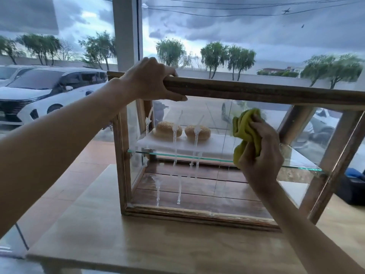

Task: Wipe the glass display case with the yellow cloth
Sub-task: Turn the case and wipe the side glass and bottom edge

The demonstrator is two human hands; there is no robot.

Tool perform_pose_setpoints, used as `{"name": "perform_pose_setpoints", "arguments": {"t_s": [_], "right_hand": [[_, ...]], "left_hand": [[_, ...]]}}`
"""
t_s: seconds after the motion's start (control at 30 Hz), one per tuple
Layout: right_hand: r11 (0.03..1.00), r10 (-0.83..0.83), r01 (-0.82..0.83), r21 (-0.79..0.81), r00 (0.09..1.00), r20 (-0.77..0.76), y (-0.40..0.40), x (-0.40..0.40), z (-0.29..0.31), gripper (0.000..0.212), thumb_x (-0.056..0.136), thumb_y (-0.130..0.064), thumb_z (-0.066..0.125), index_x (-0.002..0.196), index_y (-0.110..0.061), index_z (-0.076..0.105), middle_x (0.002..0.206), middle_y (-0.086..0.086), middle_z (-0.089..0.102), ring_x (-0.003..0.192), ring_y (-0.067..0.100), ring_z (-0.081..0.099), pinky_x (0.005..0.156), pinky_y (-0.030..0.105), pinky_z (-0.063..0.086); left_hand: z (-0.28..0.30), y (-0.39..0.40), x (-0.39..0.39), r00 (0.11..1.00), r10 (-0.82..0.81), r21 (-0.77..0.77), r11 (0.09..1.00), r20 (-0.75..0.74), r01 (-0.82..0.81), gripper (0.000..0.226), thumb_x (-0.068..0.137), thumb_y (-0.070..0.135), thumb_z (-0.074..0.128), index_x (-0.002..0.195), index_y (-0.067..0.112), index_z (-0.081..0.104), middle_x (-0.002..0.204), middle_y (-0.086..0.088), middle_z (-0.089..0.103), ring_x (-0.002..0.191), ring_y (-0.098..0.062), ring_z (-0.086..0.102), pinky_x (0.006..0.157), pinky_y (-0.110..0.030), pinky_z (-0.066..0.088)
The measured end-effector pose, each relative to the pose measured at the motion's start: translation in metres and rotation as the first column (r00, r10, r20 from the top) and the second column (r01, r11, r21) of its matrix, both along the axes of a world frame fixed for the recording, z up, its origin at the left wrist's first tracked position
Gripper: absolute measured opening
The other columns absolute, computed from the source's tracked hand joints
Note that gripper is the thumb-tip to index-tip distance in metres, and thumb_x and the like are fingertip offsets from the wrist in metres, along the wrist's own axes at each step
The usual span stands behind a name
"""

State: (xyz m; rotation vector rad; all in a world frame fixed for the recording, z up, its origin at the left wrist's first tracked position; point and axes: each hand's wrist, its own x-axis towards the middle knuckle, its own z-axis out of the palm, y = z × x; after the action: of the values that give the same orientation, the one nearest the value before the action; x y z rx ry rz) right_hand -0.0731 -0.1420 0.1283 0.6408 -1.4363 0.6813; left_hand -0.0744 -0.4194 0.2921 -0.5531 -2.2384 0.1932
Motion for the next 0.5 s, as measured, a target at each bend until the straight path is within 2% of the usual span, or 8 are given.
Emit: {"name": "perform_pose_setpoints", "arguments": {"t_s": [0.1,0.2,0.27,0.33,0.4,0.5], "right_hand": [[0.995,-0.055,0.056,0.081,0.998,-0.010,-0.007,-0.021,0.008,0.032,0.092,0.000,0.046,0.123,-0.001,0.052,0.130,0.019,0.056,0.121,0.030,0.054,0.100,0.042,0.047],[0.974,-0.150,0.139,0.177,0.987,0.049,-0.014,-0.036,0.002,0.039,0.094,-0.009,0.049,0.132,0.001,0.048,0.140,0.021,0.047,0.133,0.033,0.043,0.103,0.050,0.043],[0.963,-0.182,0.155,0.219,0.977,0.109,-0.021,-0.036,-0.001,0.052,0.096,-0.022,0.051,0.138,0.005,0.040,0.148,0.020,0.035,0.140,0.033,0.032,0.113,0.049,0.031],[0.957,-0.206,0.172,0.232,0.969,0.134,-0.027,-0.033,-0.001,0.059,0.098,-0.034,0.041,0.143,0.003,0.032,0.152,0.018,0.027,0.143,0.032,0.024,0.117,0.045,0.023],[0.948,-0.234,0.200,0.248,0.965,0.117,-0.031,-0.031,0.002,0.056,0.100,-0.034,0.032,0.145,0.000,0.031,0.153,0.017,0.026,0.144,0.030,0.022,0.117,0.045,0.021],[0.906,-0.260,0.231,0.355,0.965,0.036,-0.041,-0.034,0.010,0.050,0.101,-0.027,0.030,0.145,-0.003,0.032,0.152,0.015,0.030,0.144,0.027,0.023,0.117,0.044,0.023]], "left_hand": [[0.000,-0.015,0.003,0.999,0.029,0.022,0.999,0.017,-0.029,0.101,0.056,0.089,0.033,0.116,0.014,0.065,0.078,-0.007,0.073,0.066,-0.022,0.067,0.078,-0.034,0.056],[-0.002,-0.024,0.005,0.999,0.047,0.039,0.998,0.017,-0.047,0.101,0.055,0.090,0.034,0.114,0.015,0.066,0.077,-0.006,0.073,0.066,-0.022,0.067,0.080,-0.035,0.056],[-0.001,-0.026,0.005,0.999,0.042,0.041,0.998,0.019,-0.042,0.100,0.054,0.090,0.034,0.113,0.015,0.066,0.077,-0.005,0.073,0.066,-0.021,0.067,0.080,-0.035,0.055],[0.000,-0.027,0.004,0.999,0.034,0.034,0.999,0.029,-0.035,0.102,0.053,0.090,0.034,0.113,0.015,0.066,0.078,-0.005,0.073,0.067,-0.021,0.066,0.080,-0.034,0.055],[0.001,-0.028,0.002,0.999,0.027,0.024,0.999,0.038,-0.028,0.103,0.053,0.091,0.034,0.114,0.015,0.066,0.078,-0.005,0.073,0.067,-0.021,0.066,0.081,-0.032,0.054],[0.001,-0.030,0.001,0.999,0.018,0.010,1.000,0.031,-0.018,0.103,0.054,0.090,0.032,0.114,0.014,0.066,0.078,-0.005,0.073,0.066,-0.020,0.065,0.081,-0.027,0.050]]}}
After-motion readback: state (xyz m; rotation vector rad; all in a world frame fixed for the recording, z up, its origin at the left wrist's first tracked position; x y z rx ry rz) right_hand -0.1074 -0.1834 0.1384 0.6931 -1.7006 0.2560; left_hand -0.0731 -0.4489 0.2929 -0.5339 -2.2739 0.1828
